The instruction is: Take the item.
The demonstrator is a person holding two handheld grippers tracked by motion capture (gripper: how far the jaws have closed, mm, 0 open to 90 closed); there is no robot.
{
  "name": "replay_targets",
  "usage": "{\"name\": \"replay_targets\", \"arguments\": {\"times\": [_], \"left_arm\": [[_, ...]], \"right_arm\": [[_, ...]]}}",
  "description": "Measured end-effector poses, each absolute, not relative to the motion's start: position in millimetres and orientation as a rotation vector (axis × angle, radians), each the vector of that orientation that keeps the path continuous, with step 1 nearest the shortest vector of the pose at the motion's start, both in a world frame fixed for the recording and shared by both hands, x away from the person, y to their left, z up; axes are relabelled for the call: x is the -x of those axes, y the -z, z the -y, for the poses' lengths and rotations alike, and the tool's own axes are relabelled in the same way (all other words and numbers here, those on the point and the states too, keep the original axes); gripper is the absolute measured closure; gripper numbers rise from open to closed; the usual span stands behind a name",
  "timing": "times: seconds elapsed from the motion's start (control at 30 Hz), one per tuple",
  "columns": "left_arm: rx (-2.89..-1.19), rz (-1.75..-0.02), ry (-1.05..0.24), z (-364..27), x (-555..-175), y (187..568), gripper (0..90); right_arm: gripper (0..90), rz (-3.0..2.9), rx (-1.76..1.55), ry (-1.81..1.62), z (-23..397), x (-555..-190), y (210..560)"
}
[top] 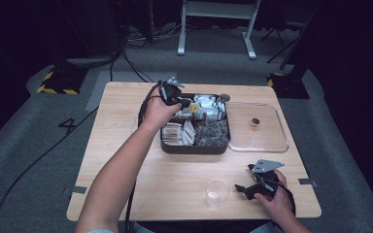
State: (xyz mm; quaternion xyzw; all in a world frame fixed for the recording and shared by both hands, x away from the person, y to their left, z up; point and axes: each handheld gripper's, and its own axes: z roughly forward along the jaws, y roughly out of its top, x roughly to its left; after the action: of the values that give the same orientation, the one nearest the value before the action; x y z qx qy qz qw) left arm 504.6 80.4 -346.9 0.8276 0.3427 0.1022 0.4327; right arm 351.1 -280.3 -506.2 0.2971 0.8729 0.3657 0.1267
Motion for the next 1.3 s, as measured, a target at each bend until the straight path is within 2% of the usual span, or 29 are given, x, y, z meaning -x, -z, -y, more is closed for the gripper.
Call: {"name": "replay_targets", "arguments": {"times": [0.63, 1.3], "left_arm": [[-2.088, -0.574, -0.208, -62.3, -406.9, 308.0, 90.0], [-2.026, -0.360, -0.129, -49.3, -330.5, 318.5, 90.0]], "right_arm": [[0.8, -2.546, -0.861, -1.063, 279.9, -351.0, 506.3], [0.8, -2.545, -0.862, -1.062, 279.7, -351.0, 506.2]]}}
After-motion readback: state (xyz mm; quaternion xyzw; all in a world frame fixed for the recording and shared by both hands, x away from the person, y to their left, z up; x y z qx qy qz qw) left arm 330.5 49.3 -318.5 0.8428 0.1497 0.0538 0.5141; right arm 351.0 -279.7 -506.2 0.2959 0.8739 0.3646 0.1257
